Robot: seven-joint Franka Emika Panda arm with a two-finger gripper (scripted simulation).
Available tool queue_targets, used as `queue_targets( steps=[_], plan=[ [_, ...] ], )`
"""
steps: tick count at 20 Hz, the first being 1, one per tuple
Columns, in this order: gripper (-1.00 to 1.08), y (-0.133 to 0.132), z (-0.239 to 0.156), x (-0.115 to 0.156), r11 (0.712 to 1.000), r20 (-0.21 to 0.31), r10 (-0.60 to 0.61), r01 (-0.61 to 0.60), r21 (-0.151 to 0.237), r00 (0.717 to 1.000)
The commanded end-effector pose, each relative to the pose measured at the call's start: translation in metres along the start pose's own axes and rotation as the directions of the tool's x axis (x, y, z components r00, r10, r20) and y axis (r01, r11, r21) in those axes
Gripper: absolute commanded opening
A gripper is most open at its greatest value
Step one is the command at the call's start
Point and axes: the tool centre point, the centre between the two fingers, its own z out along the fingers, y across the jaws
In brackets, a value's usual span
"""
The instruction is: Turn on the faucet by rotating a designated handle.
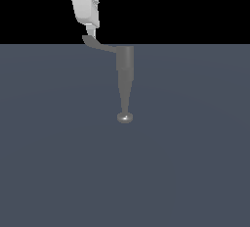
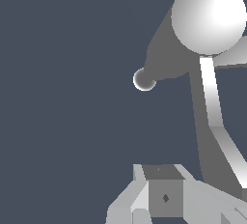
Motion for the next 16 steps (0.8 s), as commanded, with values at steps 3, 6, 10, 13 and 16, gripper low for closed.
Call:
queue_targets(
  steps=[3,6,10,13,16],
  plan=[
    [-1.0,0.0,0.0,0.0,1.0,0.0,0.002,-0.002,0.0,1.0],
    [-1.0,0.008,0.0,0.0,1.0,0.0,0.002,-0.002,0.0,1.0],
    [-1.0,0.019,0.0,0.0,1.0,0.0,0.002,-0.002,0.0,1.0],
    [-1.0,0.028,0.0,0.001,1.0,0.0,0.002,-0.002,0.0,1.0],
    [-1.0,0.037,0.0,0.001,1.0,0.0,0.002,-0.002,0.001,1.0]
  ],
)
